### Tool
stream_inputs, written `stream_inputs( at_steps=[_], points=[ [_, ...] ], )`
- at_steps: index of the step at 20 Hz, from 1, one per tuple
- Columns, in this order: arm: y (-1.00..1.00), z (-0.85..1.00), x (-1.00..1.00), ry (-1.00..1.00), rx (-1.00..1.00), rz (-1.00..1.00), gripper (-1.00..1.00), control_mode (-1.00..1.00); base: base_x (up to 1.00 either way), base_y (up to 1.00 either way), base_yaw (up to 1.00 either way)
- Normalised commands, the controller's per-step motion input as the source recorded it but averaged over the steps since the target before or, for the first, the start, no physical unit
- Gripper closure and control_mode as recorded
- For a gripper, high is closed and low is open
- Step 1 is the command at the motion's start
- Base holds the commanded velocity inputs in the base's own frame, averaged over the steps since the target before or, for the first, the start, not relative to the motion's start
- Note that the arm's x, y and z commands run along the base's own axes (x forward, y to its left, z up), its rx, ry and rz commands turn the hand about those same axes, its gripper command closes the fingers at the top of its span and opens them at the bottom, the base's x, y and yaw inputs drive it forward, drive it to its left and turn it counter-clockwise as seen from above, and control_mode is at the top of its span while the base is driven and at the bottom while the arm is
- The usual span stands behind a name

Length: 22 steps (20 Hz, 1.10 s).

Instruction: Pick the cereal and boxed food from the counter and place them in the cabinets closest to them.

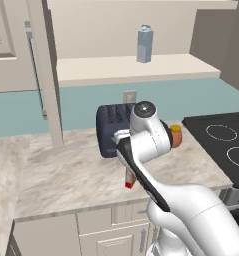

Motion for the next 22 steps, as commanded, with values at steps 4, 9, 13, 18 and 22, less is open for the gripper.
stream_inputs(
  at_steps=[4,9,13,18,22],
  points=[
    [0.00,-0.15,0.00,0.00,0.00,0.00,-1.00,-1.00,0.00,0.00,0.00],
    [0.00,-0.22,0.00,0.00,0.01,0.00,-1.00,-1.00,0.00,0.00,0.00],
    [0.00,-0.24,0.00,0.00,0.01,0.00,-1.00,-1.00,0.00,0.00,0.00],
    [0.00,-0.23,0.01,0.00,0.00,0.00,-1.00,-1.00,0.00,0.00,0.00],
    [0.00,-0.19,0.07,0.00,0.00,0.00,-1.00,-1.00,0.00,0.00,0.00]
  ],
)
